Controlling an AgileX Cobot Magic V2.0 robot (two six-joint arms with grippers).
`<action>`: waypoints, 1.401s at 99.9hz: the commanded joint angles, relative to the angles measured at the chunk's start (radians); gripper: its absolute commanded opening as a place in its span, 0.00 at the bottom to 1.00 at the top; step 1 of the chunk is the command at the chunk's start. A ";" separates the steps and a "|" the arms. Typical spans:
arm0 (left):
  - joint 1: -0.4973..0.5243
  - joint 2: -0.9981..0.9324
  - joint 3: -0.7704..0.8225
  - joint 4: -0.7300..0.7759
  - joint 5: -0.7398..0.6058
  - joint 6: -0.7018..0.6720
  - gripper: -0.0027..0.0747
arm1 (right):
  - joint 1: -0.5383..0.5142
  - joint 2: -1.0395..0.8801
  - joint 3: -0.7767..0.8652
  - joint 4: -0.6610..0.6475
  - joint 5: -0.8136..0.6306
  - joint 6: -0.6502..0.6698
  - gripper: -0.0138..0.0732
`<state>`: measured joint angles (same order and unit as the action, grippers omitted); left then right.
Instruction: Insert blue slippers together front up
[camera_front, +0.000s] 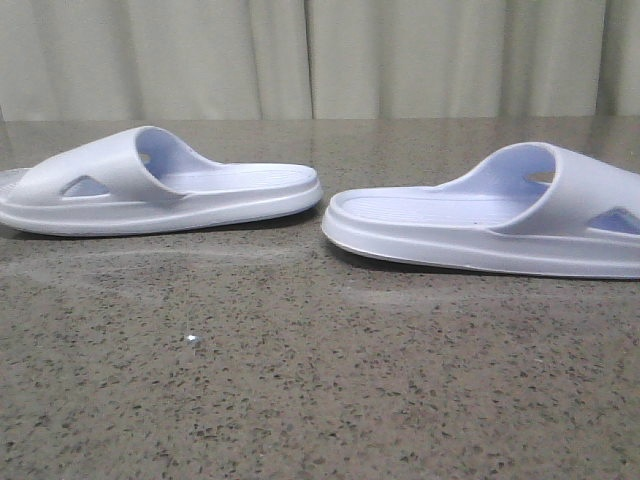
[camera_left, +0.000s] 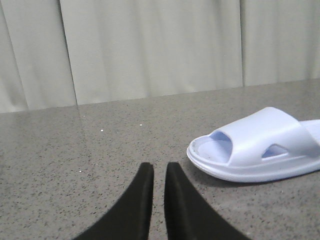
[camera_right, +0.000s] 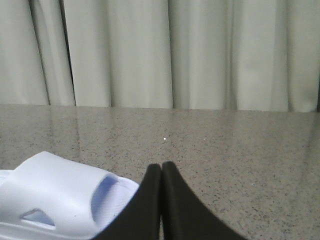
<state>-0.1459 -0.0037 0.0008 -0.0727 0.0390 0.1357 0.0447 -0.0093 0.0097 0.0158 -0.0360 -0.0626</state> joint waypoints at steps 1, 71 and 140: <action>-0.008 -0.029 0.011 -0.120 -0.097 -0.008 0.05 | -0.006 -0.021 0.015 0.025 -0.096 -0.002 0.04; -0.008 0.091 -0.376 -0.818 -0.039 -0.004 0.05 | 0.055 0.220 -0.565 0.179 0.307 -0.002 0.04; -0.008 0.411 -0.485 -0.774 0.095 -0.004 0.63 | 0.055 0.365 -0.659 0.480 0.350 -0.002 0.61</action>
<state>-0.1459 0.3939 -0.4534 -0.8402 0.1744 0.1347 0.1014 0.3295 -0.6155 0.4791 0.3770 -0.0611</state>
